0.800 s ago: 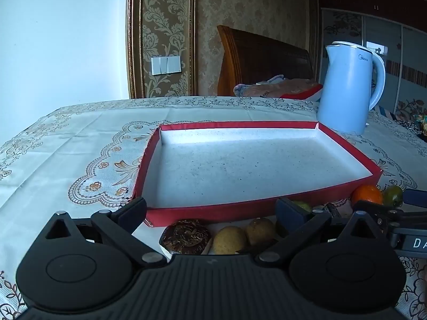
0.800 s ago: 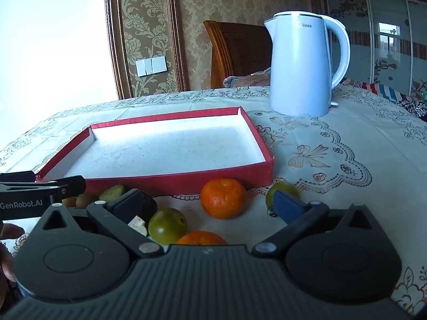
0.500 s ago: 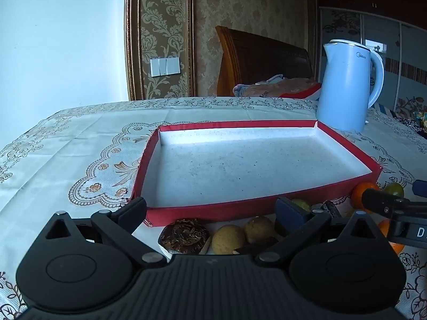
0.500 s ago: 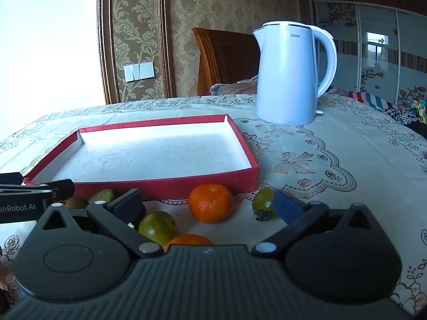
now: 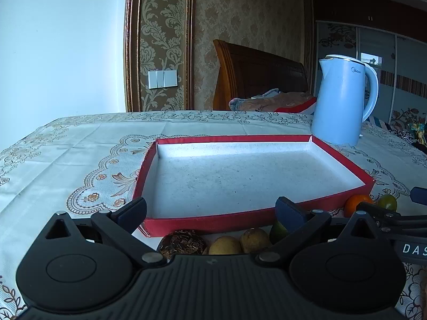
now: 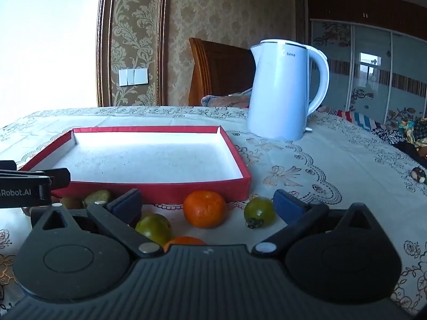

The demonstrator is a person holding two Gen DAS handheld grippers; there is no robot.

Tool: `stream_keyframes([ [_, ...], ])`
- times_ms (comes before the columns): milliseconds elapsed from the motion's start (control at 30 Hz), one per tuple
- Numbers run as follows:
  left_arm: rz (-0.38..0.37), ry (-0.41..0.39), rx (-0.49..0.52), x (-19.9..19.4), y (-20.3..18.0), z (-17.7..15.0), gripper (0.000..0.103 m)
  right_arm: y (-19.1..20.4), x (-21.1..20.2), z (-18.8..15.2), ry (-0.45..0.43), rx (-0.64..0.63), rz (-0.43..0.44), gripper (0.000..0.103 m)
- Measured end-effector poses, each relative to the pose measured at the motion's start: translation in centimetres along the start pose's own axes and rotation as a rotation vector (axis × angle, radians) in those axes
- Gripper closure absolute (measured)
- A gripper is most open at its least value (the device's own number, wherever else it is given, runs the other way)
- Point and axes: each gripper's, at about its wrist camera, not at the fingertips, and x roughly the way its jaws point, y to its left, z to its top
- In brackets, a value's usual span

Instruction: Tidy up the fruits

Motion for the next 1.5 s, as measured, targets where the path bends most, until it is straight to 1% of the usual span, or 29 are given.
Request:
stream_keyframes([
  [133,0.038,0.0,0.006,0.1,0.1,0.0,0.0,0.1,-0.4,-0.1,-0.018,-0.012,0.0,0.0],
  [200,0.037,-0.017,-0.006,-0.1,0.3,0.0,0.0,0.6,0.0,-0.1,0.002,-0.04,-0.013,0.0],
  [300,0.037,-0.024,0.013,-0.2,0.0,0.0,0.0,0.6,0.5,0.0,0.034,-0.046,-0.011,0.0],
  [500,0.047,-0.042,0.029,-0.5,-0.3,-0.2,0.0,0.3,0.5,0.0,0.035,-0.029,-0.024,0.0],
  [700,0.026,-0.014,0.033,-0.1,-0.3,-0.3,0.0,-0.3,0.1,0.1,0.008,0.001,-0.015,0.0],
  [833,0.009,-0.018,0.036,-0.1,-0.4,-0.3,0.0,-0.3,0.1,0.2,0.007,0.0,-0.01,0.0],
  [967,-0.014,-0.038,0.061,-0.3,-0.8,-0.4,0.0,-0.3,0.1,0.2,0.005,-0.002,0.002,0.0],
  [1267,-0.008,-0.057,0.087,-0.4,-1.4,-0.4,0.0,-0.3,0.0,0.2,0.004,-0.008,0.018,0.0],
  [1333,0.007,-0.048,0.087,-0.5,-1.5,-0.5,0.0,-0.4,0.1,0.2,0.006,-0.003,0.019,0.0],
  [1433,-0.001,0.003,0.067,0.0,-1.2,-0.4,0.0,-0.6,0.2,0.2,0.012,0.007,0.024,0.0],
  [1500,-0.011,0.021,0.069,0.2,-1.3,-0.5,0.0,-0.7,0.1,0.2,0.008,0.016,0.026,0.0],
])
